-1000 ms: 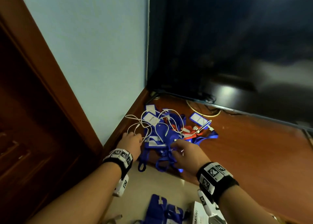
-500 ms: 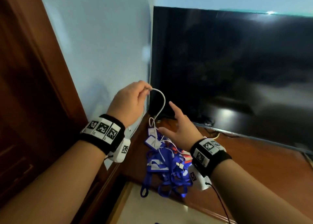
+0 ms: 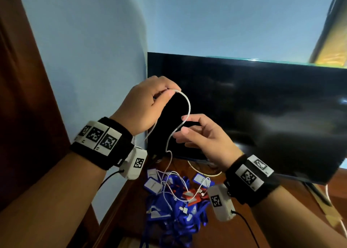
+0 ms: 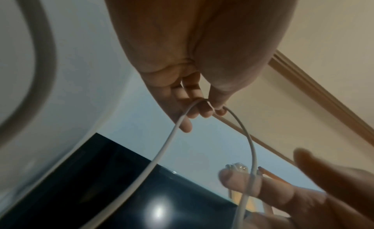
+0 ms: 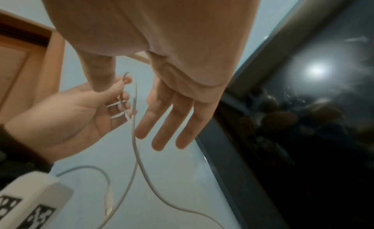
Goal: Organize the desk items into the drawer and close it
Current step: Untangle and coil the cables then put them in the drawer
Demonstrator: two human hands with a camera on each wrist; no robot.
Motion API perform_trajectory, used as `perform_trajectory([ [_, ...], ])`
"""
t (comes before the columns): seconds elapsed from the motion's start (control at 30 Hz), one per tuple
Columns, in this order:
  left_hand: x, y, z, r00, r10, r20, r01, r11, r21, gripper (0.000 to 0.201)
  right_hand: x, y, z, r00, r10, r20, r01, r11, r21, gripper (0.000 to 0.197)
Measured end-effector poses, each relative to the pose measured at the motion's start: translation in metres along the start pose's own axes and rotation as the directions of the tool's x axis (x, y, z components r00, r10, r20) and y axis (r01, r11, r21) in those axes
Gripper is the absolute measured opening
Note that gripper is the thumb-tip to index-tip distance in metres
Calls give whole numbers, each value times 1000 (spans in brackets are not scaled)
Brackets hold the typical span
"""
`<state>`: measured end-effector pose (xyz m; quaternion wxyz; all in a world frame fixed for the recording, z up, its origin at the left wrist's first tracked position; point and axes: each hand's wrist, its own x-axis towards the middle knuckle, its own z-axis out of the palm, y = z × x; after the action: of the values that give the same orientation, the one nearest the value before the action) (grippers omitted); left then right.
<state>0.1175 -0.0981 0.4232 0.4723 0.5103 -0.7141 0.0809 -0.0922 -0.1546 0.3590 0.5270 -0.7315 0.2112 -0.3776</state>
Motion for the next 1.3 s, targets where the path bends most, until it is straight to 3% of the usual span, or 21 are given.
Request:
perform_trajectory([
  [0.13, 16, 19, -4, 998, 55, -19, -56, 998, -10, 18, -4, -5, 2, 993, -103, -51, 99, 992, -80, 5],
  [0.3, 27, 27, -23, 992, 62, -107, -60, 998, 18, 18, -17, -20, -8, 993, -104, -57, 101, 993, -65, 11],
  [0.4, 31, 35, -27, 991, 92, -94, -88, 995, 42, 20, -17, -34, 6, 997, -72, -14, 73, 993, 94, 11],
  [0.47, 35, 42, -29, 989, 109, -97, -103, 992, 70, 20, -17, -40, 16, 995, -92, 42, 83, 980, 179, 29],
  [0.5, 39, 43, -32, 988, 104, -115, -95, 992, 80, 20, -17, -41, 18, 991, -116, 61, 107, 985, 133, 34],
  [0.6, 52, 38, -54, 977, 46, -208, -24, 994, 106, 21, -20, -40, 13, 980, -172, 100, 180, 981, -76, 24],
  [0.7, 59, 27, -86, 955, 4, -296, 52, 982, 182, 23, -23, -23, -6, 996, -86, 5, 86, 994, -63, 28],
  [0.77, 59, 22, -105, 931, 12, -364, 87, 963, 254, 27, -27, -5, -29, 997, -4, -74, -8, 986, -169, 29],
  [0.9, 48, 15, -119, 898, -4, -440, 141, 950, 279, 31, -48, 40, -80, 967, 174, -188, -246, 839, -486, 36],
  [1.0, 29, 10, -93, 946, -161, -280, 220, 956, 194, 20, -59, 55, -96, 933, 229, -277, -352, 736, -578, 39],
  [1.07, 10, 7, -60, 958, -284, -37, 286, 940, 186, 11, -60, 51, -90, 943, 197, -266, -319, 760, -566, 31],
  [1.1, -1, 7, -42, 939, -328, 106, 302, 931, 207, 11, -59, 43, -83, 955, 169, -244, -280, 789, -547, 27],
  [1.13, -11, 6, -24, 900, -359, 247, 301, 922, 243, 14, -58, 34, -75, 966, 135, -222, -233, 827, -511, 24],
  [1.2, -32, 2, 9, 758, -440, 481, 280, 886, 369, 20, -53, 14, -60, 980, 54, -192, -129, 907, -400, 24],
  [1.27, -49, 0, 33, 597, -543, 590, 293, 833, 469, 36, -47, -6, -53, 978, 18, -206, -80, 951, -297, 25],
  [1.3, -55, -1, 41, 560, -565, 606, 343, 824, 452, 47, -44, -15, -52, 977, 18, -215, -76, 961, -266, 25],
])
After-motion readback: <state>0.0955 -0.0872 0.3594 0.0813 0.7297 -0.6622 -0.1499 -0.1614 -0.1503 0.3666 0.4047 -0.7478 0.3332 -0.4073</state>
